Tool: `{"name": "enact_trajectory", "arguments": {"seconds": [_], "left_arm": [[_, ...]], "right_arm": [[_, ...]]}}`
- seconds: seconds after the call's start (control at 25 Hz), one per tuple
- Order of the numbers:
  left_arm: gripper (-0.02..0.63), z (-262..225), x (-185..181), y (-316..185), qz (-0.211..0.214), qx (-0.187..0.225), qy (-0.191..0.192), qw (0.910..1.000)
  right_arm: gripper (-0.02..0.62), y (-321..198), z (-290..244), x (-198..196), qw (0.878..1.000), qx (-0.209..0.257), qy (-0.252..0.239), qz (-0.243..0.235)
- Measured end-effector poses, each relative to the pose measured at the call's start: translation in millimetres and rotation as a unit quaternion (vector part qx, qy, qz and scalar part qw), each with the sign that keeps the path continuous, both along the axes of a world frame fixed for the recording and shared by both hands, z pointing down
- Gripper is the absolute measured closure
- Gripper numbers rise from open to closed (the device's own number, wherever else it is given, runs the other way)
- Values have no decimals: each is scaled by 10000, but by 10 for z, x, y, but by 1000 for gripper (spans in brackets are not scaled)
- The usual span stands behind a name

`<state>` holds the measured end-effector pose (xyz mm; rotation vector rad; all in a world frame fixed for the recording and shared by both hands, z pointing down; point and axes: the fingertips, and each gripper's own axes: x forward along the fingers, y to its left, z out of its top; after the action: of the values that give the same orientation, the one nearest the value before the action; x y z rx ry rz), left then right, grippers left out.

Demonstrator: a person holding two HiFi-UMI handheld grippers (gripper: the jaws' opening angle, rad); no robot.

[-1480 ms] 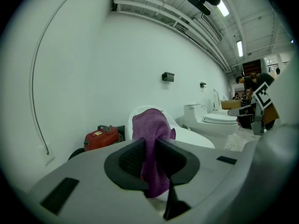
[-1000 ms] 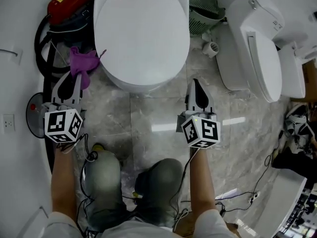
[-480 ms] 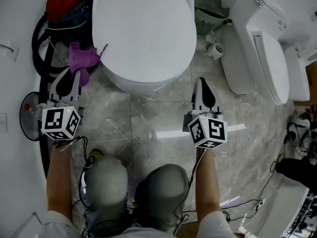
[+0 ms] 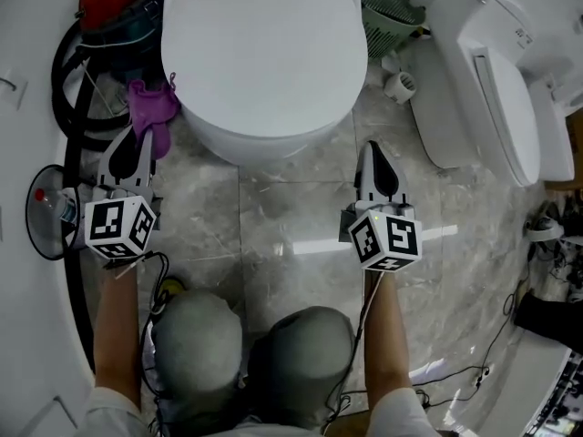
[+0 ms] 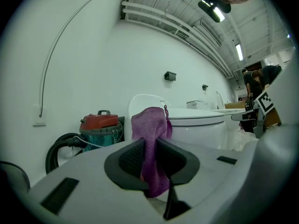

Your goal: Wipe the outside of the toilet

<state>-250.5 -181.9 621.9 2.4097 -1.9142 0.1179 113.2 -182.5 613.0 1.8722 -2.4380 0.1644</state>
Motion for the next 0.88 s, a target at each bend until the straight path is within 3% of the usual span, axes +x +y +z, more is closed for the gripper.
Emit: {"name": "enact_trajectory", "arguments": {"seconds": [0.24,0.48,0.6,0.88], "left_arm": [[518,91,334,40,227,-8,-51,9997],[518,31,864,170,741,184,-480,9959],[518,-38,1088,211,827,346,-329,9954],[518,-10,1307,309,953,145,-522,9940]], "right_arm": [[587,15,88,38,9999,-47,-96,-12],[586,14,96,92,9998,-40,-196,-72],[586,42,111,132,9997,-43,-207,-105],[586,158,163,262,9997,-108,-165,-168]]}}
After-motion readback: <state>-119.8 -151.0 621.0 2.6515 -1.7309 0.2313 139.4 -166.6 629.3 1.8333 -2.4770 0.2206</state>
